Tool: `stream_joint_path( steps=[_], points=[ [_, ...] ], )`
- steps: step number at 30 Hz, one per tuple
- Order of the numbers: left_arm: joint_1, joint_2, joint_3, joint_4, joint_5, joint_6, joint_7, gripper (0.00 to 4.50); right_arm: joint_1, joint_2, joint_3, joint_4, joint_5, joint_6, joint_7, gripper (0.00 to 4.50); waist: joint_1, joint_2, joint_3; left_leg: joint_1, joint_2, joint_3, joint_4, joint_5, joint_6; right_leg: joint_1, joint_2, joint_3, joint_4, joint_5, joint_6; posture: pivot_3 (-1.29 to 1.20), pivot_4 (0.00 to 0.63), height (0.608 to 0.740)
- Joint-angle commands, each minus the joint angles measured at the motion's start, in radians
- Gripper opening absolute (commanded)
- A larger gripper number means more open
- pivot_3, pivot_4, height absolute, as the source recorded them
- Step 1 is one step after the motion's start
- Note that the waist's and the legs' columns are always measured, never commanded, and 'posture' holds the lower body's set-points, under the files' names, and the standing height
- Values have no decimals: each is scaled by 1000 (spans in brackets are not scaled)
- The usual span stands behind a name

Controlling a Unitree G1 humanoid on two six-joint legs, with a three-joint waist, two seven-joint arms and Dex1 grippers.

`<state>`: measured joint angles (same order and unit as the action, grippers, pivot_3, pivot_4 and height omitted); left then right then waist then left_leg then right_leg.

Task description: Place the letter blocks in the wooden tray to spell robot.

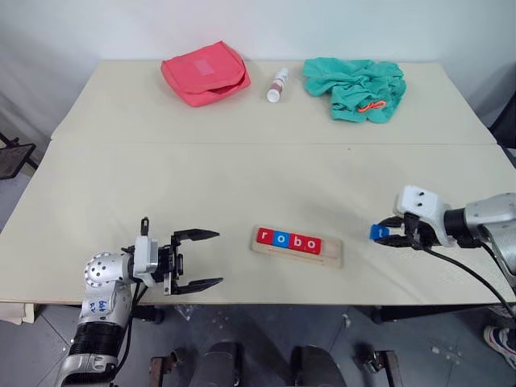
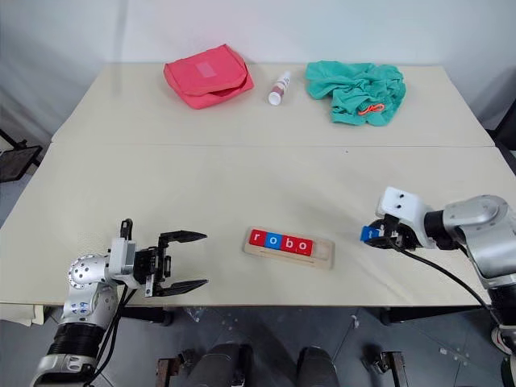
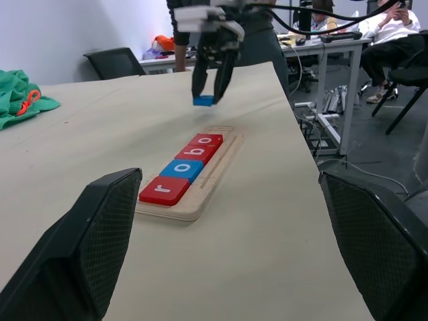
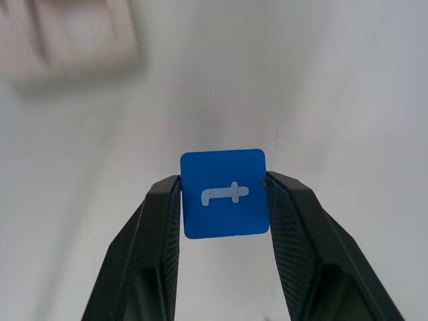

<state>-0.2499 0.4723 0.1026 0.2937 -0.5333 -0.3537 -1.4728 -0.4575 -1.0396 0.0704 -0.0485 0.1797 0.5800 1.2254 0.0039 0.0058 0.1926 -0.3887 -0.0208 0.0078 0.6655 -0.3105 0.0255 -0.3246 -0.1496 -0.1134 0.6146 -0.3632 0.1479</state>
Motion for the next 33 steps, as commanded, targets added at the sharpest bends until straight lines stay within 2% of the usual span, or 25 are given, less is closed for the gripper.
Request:
stream_joint_path(
  steps=[1,8,15,27,29,33],
  points=[
    [-34,3,18,36,-10,-25,-20,4500,-37,35,-14,-191,96,198,-37,1465,0,0,0,0,0,0,0,0,0,0,0,0,0,0,0,0,150,740],
    [-66,-2,16,73,-7,-45,-34,4500,-31,63,88,-325,97,332,-115,1465,8,0,0,-1,-1,-1,0,0,0,-1,0,0,1,0,0,0,150,740],
    [-55,5,22,62,-11,-47,-33,4500,-38,94,148,-304,76,306,-172,1465,9,0,0,-1,-1,-1,0,0,0,-1,0,0,2,0,0,0,150,740],
    [-40,8,28,45,-9,-46,-21,4500,-68,110,192,-282,69,286,-172,1465,7,0,0,0,-1,-1,0,0,0,-2,0,0,3,0,0,0,150,740],
    [-39,5,26,44,-8,-47,-18,4500,-65,107,197,-292,71,293,-168,2267,6,0,0,0,-1,-1,0,0,0,-2,0,0,3,0,0,0,150,740],
    [-45,1,25,51,-5,-51,-14,4500,-61,96,195,-312,78,309,-164,3417,6,0,0,-1,-1,-1,0,0,0,-2,0,0,3,0,0,0,150,740]
  ],
)
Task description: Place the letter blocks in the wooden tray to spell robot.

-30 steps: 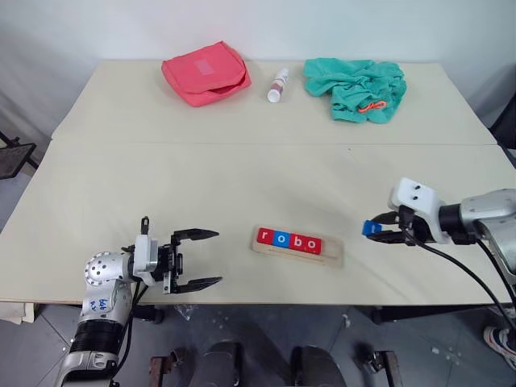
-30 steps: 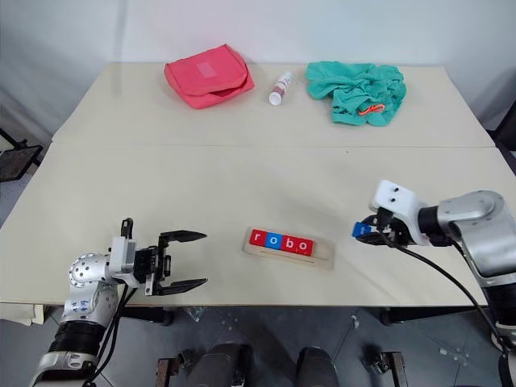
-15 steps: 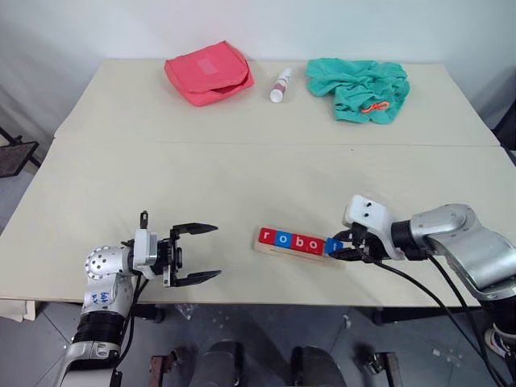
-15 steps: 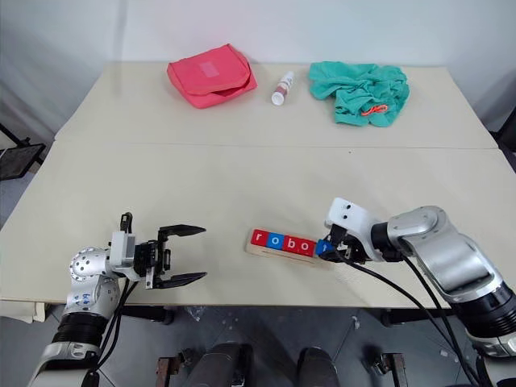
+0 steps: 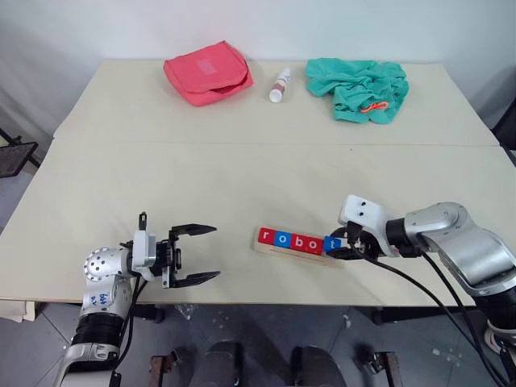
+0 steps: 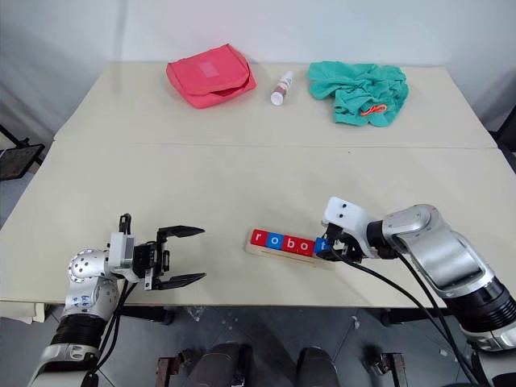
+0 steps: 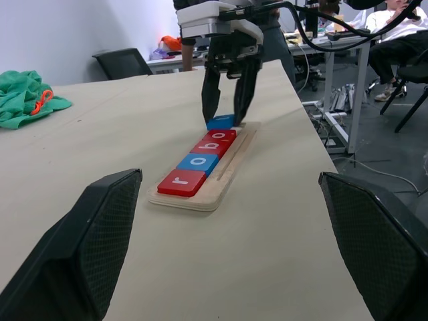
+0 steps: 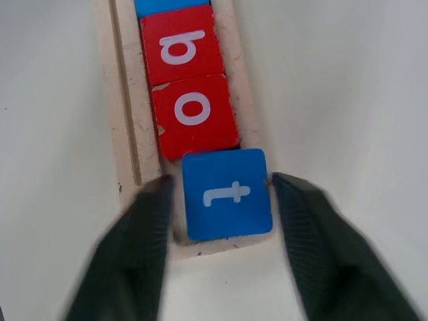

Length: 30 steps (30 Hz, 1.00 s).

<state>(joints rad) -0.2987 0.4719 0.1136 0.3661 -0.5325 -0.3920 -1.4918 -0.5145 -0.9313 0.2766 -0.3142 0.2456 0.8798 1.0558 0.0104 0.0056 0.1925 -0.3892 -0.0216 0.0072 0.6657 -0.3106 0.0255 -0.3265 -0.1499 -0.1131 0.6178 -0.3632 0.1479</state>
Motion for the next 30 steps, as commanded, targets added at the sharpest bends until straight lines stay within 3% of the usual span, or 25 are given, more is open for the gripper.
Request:
stream_joint_path(
  steps=[1,3,11,15,25,30],
  points=[
    [4,2,13,-21,-6,-13,6,4500,-1,-16,-17,-54,17,16,7,3785,0,0,0,0,0,0,0,0,0,0,0,0,0,0,0,0,150,740],
    [1,1,13,-18,-6,-14,6,4500,-1,-18,-22,-63,21,24,7,4428,0,0,0,0,0,0,0,0,0,0,0,0,0,0,0,0,150,740],
    [-15,-5,9,-4,-2,-18,7,4500,28,-1,-113,-89,64,-21,-12,4471,3,0,0,0,0,0,0,0,0,0,0,0,0,0,0,0,150,740],
    [-13,-5,8,-7,-1,-16,6,4500,47,-12,-138,-74,74,-40,-13,3561,3,0,0,0,0,0,0,0,0,0,0,0,0,0,0,0,150,740],
    [-7,-1,8,-21,-4,-11,8,4500,26,4,-108,88,6,-169,-20,17,2,0,0,0,0,0,0,0,0,0,0,0,0,0,0,0,150,740],
    [9,5,12,-37,-6,-8,13,4500,36,22,-95,111,-5,-204,-17,17,1,0,0,0,0,0,0,0,0,0,0,0,0,0,0,0,150,740]
  ],
)
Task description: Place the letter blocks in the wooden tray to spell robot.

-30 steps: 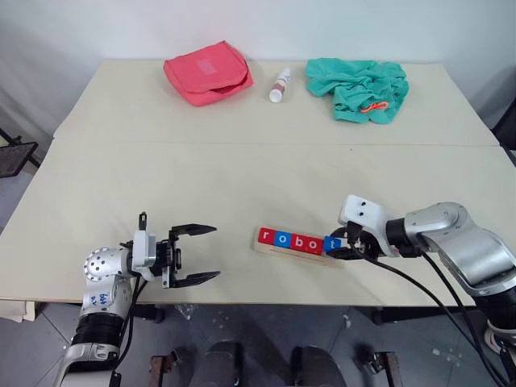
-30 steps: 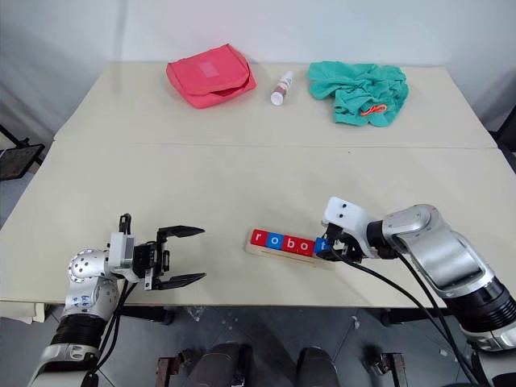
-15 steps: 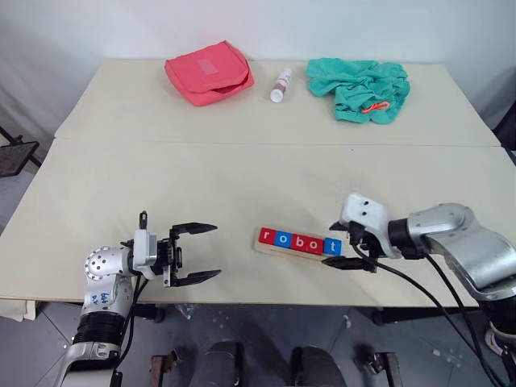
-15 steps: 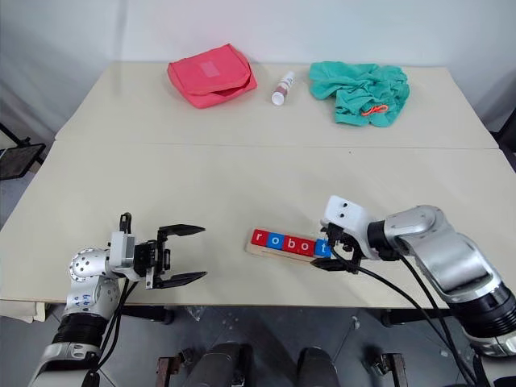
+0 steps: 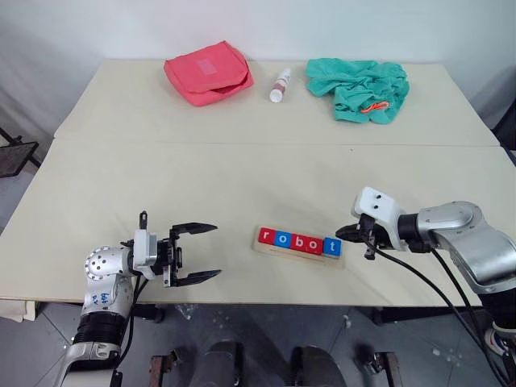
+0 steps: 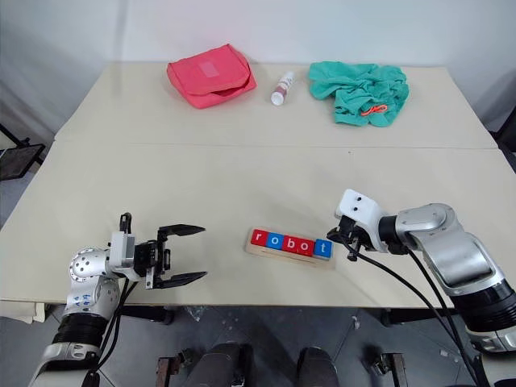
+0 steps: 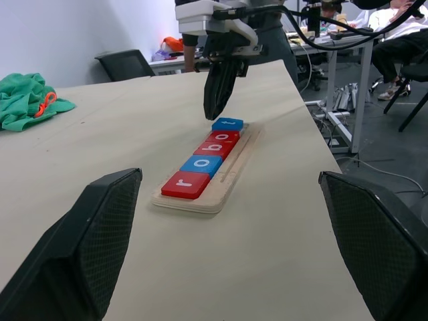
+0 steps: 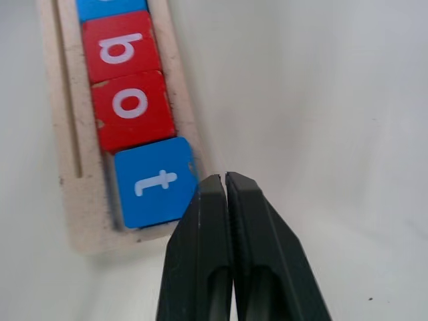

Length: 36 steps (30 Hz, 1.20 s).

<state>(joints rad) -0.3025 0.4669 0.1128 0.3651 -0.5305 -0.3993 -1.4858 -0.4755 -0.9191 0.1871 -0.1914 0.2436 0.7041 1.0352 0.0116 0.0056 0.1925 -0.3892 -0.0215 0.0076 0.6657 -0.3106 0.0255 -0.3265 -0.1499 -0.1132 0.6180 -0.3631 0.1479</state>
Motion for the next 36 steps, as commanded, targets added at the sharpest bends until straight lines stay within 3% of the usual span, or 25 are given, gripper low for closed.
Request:
stream_joint_path(
  steps=[1,11,19,28,36],
  points=[
    [13,10,13,-37,-8,-1,8,4500,5,13,-5,-15,-4,-33,4,17,0,0,0,0,0,0,0,0,0,0,0,0,0,0,0,0,150,740],
    [-2,8,9,-20,-2,-5,11,4500,22,23,-9,-48,2,-24,2,17,2,0,0,0,0,0,0,0,0,0,0,0,0,0,0,0,150,740],
    [-28,7,11,14,6,-9,10,4500,54,4,-86,-44,12,-86,-13,17,6,0,0,0,0,0,0,0,0,0,0,0,0,0,0,0,150,740],
    [-68,-7,3,64,19,-35,1,4500,96,17,-44,-16,-18,-131,6,17,9,0,0,0,0,1,0,0,0,0,0,0,0,0,0,0,150,740],
    [-75,-7,8,80,24,-46,-2,4500,101,9,-83,-19,-4,-149,4,17,9,0,0,0,0,0,0,0,0,0,0,0,0,0,0,0,150,740]
  ],
)
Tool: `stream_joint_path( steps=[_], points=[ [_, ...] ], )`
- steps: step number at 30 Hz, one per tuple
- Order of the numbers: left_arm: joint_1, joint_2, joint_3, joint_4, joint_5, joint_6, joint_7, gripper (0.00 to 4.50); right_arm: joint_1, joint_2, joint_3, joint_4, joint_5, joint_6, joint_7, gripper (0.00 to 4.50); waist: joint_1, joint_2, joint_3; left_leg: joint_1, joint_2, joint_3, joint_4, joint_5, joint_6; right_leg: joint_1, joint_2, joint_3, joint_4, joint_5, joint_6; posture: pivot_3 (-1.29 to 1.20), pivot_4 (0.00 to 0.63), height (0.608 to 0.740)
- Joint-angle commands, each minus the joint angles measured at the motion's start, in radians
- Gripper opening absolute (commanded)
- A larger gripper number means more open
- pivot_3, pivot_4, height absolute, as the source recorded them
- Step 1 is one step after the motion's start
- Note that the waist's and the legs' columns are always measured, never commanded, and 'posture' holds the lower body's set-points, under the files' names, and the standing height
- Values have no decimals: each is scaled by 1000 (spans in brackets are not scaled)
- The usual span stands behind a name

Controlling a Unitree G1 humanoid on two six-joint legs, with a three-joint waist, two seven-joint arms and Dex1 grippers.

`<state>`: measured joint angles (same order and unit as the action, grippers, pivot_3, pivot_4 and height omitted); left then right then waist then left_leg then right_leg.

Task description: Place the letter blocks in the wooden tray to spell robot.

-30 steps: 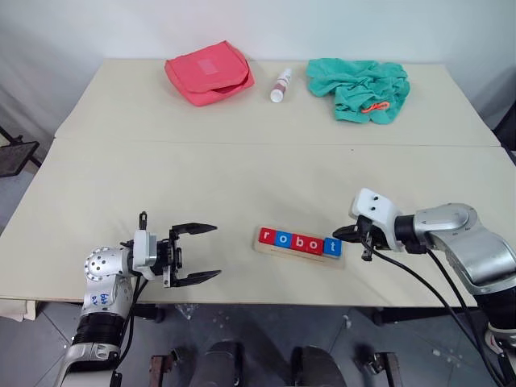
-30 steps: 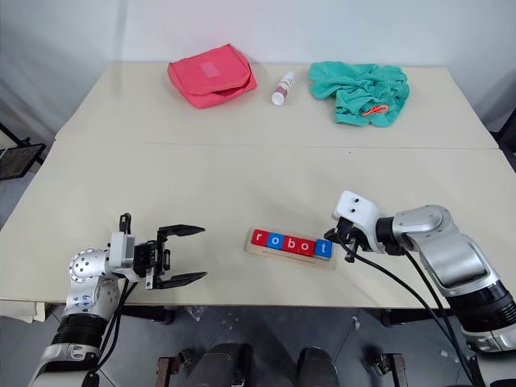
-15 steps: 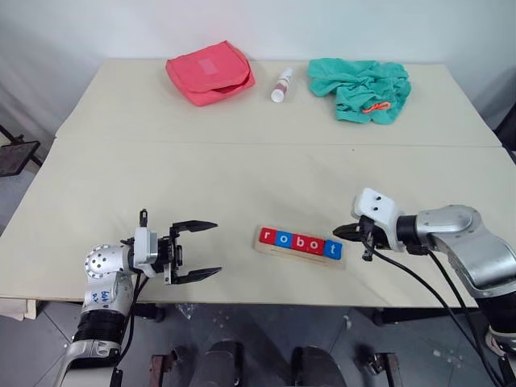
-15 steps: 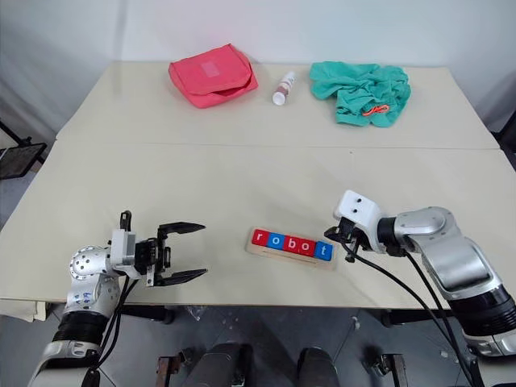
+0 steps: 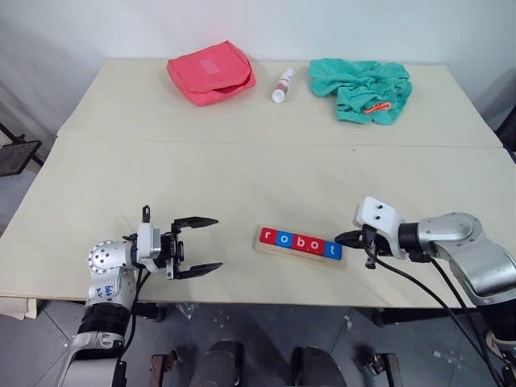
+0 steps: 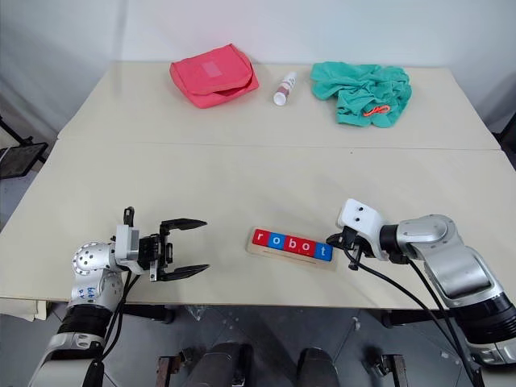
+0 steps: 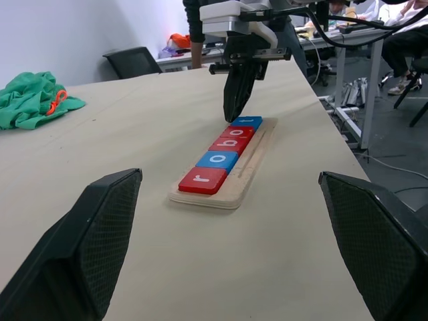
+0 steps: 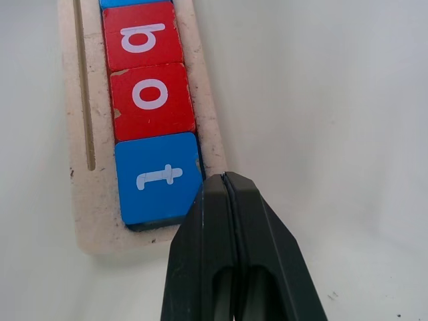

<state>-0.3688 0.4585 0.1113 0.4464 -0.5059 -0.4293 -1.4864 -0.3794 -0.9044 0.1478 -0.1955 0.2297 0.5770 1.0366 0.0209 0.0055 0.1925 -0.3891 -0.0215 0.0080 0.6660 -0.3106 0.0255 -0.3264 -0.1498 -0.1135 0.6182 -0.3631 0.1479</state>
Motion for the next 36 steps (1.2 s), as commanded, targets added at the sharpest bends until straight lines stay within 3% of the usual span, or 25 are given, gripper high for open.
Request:
stream_joint_path(
  steps=[1,5,8,10,16,22,25,29,36],
  points=[
    [-8,1,9,-2,0,-17,0,4500,8,-4,-54,-17,15,-28,0,17,0,0,0,0,0,0,0,0,0,0,0,0,0,0,0,0,150,740],
    [-7,3,23,-13,2,-6,43,4500,52,46,-184,13,74,-186,-5,17,2,0,0,0,0,0,0,0,0,0,0,0,0,0,0,0,150,740],
    [-10,6,31,-20,12,12,100,4500,102,25,-239,70,102,-340,104,17,5,0,0,0,0,0,0,0,0,0,0,-1,0,0,0,0,150,740],
    [-15,16,32,-17,36,17,142,4500,129,8,-271,130,123,-437,189,381,5,-1,0,0,0,-1,0,0,0,1,0,-1,0,0,0,0,150,740],
    [-25,20,86,18,43,-26,220,4500,128,-15,-366,478,201,-737,484,2315,1,-1,1,1,0,1,0,0,0,2,0,-1,-1,0,0,0,150,740],
    [-8,41,130,20,-10,24,215,4500,95,-44,-350,717,245,-912,578,4428,-1,-1,1,2,1,1,0,0,0,2,0,-3,0,0,0,0,150,740],
    [-9,46,145,28,-11,24,214,4500,74,-62,-320,800,290,-963,578,4472,-1,-1,1,2,1,1,0,0,0,2,0,-3,-1,0,0,0,150,740],
    [-3,46,190,18,-46,50,234,4500,78,-92,-279,805,498,-936,578,4472,0,-1,1,1,1,1,0,0,0,2,0,-3,-1,0,0,0,150,740],
    [32,64,198,4,-75,65,119,4500,76,-135,-177,850,585,-1009,578,4472,0,-1,1,1,1,1,0,0,0,2,0,-3,-1,0,0,0,150,740]
  ],
)
